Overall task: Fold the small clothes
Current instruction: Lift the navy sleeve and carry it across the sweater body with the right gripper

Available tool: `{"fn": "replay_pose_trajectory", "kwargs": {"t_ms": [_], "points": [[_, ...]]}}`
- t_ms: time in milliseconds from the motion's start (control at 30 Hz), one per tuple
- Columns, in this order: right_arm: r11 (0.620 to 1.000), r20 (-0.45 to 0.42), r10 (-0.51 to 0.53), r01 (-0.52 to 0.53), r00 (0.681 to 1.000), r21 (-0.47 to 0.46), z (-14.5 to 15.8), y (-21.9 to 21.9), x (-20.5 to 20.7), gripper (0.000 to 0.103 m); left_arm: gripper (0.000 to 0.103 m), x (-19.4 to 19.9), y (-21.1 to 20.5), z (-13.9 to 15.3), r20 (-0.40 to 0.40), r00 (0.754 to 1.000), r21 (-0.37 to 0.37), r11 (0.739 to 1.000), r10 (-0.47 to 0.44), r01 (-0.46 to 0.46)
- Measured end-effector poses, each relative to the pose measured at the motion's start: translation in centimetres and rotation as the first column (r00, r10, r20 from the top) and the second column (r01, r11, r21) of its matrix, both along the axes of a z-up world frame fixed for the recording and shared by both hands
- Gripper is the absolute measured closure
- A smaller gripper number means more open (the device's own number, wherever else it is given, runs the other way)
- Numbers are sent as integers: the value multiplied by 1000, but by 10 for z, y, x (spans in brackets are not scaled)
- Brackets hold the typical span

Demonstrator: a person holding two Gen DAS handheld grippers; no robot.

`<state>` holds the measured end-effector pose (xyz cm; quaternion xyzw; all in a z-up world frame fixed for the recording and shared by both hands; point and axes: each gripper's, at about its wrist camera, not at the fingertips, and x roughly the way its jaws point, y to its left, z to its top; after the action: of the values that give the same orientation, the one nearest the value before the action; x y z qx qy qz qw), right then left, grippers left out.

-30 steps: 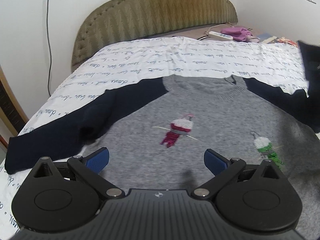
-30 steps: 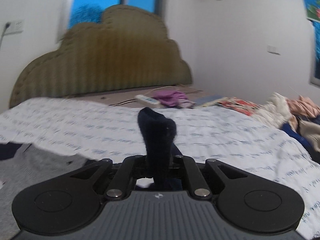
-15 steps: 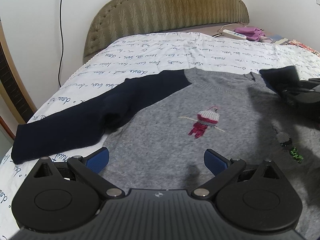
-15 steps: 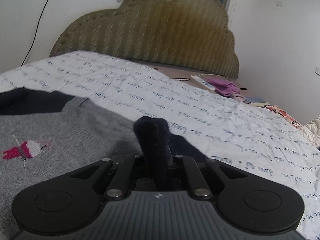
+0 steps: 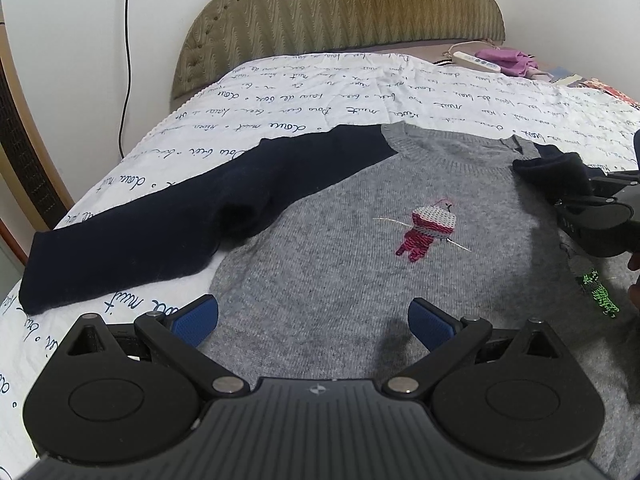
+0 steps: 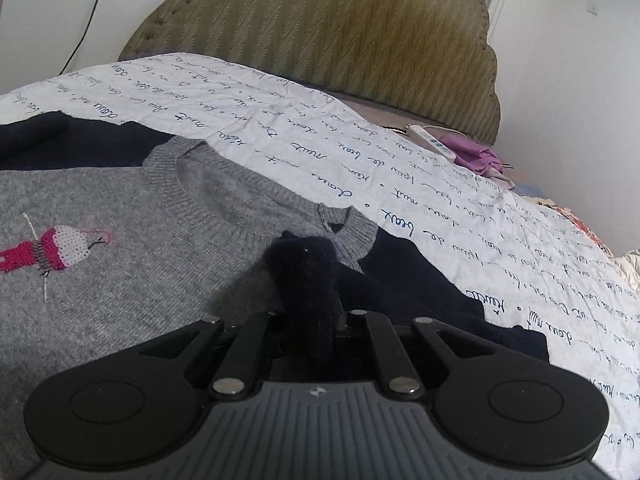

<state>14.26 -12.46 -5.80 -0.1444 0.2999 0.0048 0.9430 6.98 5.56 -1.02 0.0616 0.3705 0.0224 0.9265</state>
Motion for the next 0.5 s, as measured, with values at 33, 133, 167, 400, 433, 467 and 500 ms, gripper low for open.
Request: {"fn": "replay_pose_trajectory", "kwargs": {"t_ms": [33, 133, 167, 400, 433, 467, 500], "points": [[1000, 0, 3, -3, 1000, -5, 1, 1, -1, 94, 0, 0, 0, 0, 1, 1000, 1, 1000, -1, 1], [999, 0, 15, -15, 1000, -29, 4, 6, -2, 94, 0, 0, 2, 2, 6, 1000, 1, 1000, 3, -3], [999, 7, 15, -15, 1000, -28, 7, 7, -2, 94, 0, 0, 3, 2, 7, 1000, 0, 1000, 5, -5], [999, 45, 37, -36, 998, -16, 30, 35, 5, 94, 0, -7, 13, 8, 22, 1000, 10, 1000, 19, -19], [999, 46, 45, -44, 998, -14, 32, 41, 7, 94, 0, -8, 16, 9, 26, 999, 14, 1000, 24, -24], [999, 45, 54, -53, 998, -11, 33, 48, 9, 94, 0, -9, 19, 10, 28, 999, 17, 999, 31, -31], [998, 46, 64, -63, 997, -10, 34, 55, 11, 94, 0, -10, 23, 11, 28, 999, 15, 999, 38, -39]]}}
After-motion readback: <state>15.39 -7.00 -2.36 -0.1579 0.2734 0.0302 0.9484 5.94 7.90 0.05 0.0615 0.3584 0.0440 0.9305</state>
